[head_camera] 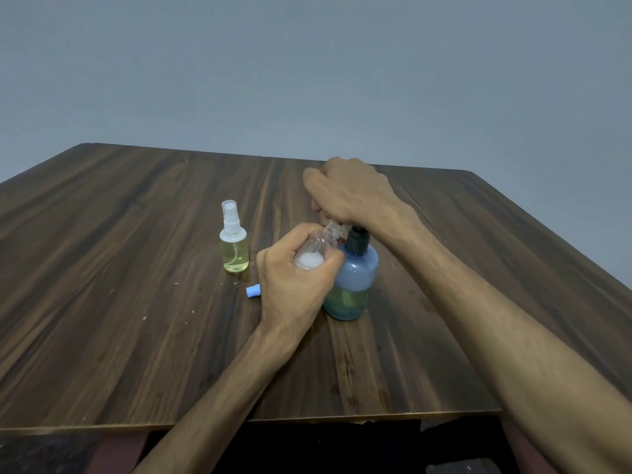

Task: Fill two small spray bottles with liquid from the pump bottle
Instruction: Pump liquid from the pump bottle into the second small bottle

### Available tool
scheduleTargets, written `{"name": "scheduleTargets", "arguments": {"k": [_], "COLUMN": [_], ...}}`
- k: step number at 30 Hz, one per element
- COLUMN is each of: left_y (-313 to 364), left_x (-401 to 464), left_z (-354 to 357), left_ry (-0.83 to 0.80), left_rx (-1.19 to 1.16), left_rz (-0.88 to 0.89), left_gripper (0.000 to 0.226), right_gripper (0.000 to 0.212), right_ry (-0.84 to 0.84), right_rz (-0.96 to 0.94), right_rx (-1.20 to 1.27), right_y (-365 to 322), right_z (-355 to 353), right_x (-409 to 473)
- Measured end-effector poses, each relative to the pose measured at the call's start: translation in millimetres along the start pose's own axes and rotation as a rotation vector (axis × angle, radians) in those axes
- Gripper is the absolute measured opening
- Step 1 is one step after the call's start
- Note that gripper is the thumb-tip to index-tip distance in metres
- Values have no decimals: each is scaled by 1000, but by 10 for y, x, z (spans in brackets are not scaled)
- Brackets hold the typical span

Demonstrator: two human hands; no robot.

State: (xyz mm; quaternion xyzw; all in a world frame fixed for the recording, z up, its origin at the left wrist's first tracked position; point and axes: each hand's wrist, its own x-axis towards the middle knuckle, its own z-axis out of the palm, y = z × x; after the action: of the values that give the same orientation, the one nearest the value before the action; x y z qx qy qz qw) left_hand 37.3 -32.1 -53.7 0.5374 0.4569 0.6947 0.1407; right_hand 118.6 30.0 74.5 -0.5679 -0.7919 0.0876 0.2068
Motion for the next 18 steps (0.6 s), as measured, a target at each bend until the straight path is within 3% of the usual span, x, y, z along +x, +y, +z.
{"name": "scheduleTargets", "arguments": {"k": [2, 16, 18], "left_y": [1, 14, 15], "left_x": [-7, -11, -16], "left_z": [11, 26, 15], "left_ry": [7, 19, 14], "left_rx": [-7, -11, -8], "left_rz": [-15, -35, -22], "left_gripper": [13, 16, 15], "right_gripper": [43, 43, 43], "right_ry": [44, -165, -91], "right_rz": [1, 10, 18], "right_rx": [23, -7, 21], "right_y": [0, 4, 4], "right_z": [-22, -2, 3], "right_x": [18, 35, 33]}}
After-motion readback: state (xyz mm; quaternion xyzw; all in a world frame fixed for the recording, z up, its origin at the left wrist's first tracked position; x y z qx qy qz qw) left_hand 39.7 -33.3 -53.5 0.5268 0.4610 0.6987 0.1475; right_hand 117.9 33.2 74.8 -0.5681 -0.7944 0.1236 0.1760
